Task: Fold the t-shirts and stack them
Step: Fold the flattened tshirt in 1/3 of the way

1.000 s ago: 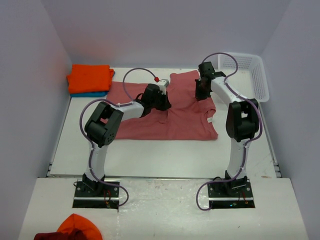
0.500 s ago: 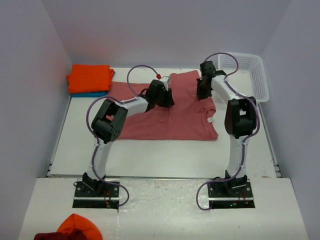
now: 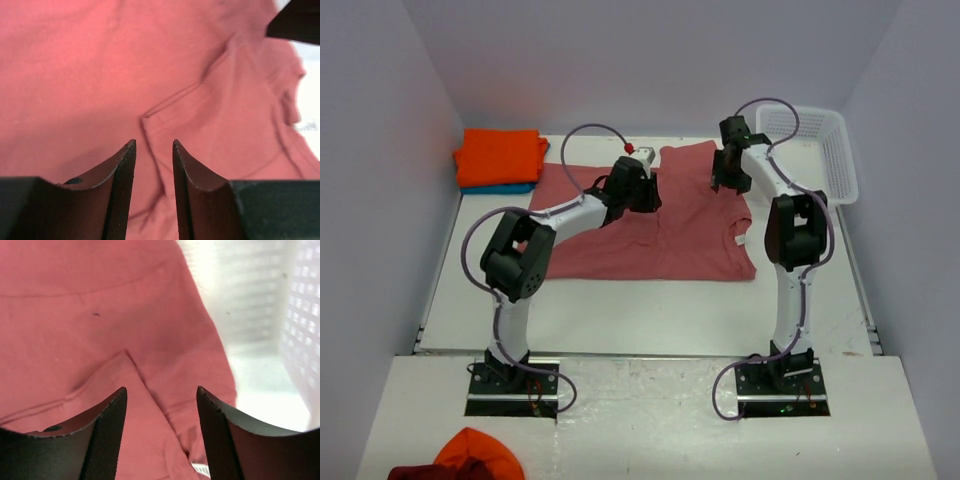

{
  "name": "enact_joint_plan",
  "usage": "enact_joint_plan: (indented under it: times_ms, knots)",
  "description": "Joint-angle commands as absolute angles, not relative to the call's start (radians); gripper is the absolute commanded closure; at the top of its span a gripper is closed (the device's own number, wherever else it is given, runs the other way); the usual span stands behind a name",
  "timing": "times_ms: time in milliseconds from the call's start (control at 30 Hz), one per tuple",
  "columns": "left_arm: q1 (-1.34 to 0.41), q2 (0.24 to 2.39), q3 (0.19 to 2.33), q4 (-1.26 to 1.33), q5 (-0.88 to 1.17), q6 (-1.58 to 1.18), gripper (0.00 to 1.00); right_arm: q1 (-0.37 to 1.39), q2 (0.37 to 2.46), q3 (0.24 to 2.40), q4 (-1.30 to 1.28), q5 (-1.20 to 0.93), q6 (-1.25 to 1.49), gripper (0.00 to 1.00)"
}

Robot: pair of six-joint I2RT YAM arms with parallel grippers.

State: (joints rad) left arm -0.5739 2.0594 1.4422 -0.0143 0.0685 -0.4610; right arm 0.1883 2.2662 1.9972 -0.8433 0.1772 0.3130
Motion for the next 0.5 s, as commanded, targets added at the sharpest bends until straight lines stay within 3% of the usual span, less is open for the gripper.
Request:
enact_joint_plan:
  times_ms: [0,100,133,167,200,233,267,300,467]
  knots:
    - [-0.603,1.922,1.417,0.014,0.029,-0.434,0.63,0.186,2.123,1.965,-0.836,0.279,0.304,0.40]
    - [-0.604,1.937,1.425,0.034,0.138,-0.428,0.63,0.204,1.993,1.844,-0.804,0.237,0.305,0.43]
    - [-0.604,1.954,1.434,0.034,0.159,-0.429,0.64,0.207,1.959,1.803,-0.767,0.163,0.314,0.58]
    - [-0.603,1.992,1.460,0.032,0.208,-0.434,0.66,0.207,1.894,1.722,-0.756,0.116,0.327,0.86]
    - [-0.604,2.015,1.479,0.031,0.228,-0.442,0.69,0.207,1.866,1.680,-0.735,0.074,0.359,1.00]
    - [-0.604,2.038,1.495,0.025,0.239,-0.445,0.73,0.210,1.840,1.601,-0.715,0.004,0.365,1.00]
    - [-0.604,2.058,1.524,0.018,0.253,-0.451,0.90,0.216,1.789,1.562,-0.689,-0.035,0.365,1.00]
    - [-0.603,2.094,1.535,0.021,0.258,-0.462,0.98,0.230,1.769,1.528,-0.660,-0.034,0.376,1.00]
    - [-0.603,2.177,1.617,0.002,0.261,-0.466,1.00,0.258,1.733,1.422,-0.678,-0.009,0.374,1.00]
